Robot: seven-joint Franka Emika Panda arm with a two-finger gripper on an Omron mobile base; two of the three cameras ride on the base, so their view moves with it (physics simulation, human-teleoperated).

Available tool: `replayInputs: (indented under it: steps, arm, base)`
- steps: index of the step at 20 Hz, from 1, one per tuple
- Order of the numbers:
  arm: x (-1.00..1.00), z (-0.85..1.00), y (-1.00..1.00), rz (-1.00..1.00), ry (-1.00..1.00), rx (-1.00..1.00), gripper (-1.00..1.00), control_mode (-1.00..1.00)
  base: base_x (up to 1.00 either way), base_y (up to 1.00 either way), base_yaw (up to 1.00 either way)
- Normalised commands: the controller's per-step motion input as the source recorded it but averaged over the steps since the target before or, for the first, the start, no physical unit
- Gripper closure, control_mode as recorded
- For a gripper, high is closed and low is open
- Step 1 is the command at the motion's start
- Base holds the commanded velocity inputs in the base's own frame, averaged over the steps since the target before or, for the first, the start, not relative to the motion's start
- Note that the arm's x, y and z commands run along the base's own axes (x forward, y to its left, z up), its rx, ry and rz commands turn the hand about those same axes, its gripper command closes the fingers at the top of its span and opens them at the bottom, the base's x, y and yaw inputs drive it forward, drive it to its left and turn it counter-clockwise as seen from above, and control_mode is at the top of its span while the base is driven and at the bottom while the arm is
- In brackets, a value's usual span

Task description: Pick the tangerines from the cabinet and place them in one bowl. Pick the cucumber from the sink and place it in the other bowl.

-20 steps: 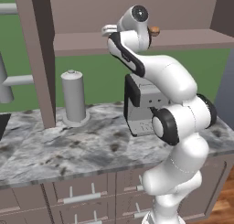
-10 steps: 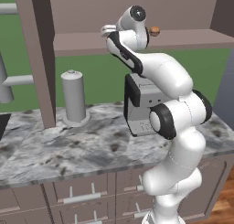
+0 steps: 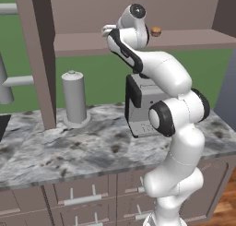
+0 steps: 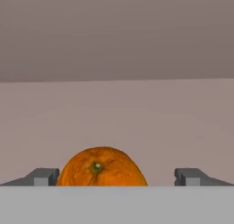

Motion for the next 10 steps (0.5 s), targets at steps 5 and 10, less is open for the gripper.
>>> replayInputs:
  steps: [5,10]
  arm:
    - [0.00,0.00,0.00,0.00,0.00,0.00,-1.00,-1.00]
    - [0.00,0.00,0.00,0.00,0.00,0.00,-1.00,-1.00]
  base:
    - [0.00,0.00,0.00]
    - [0.00,0.00,0.00]
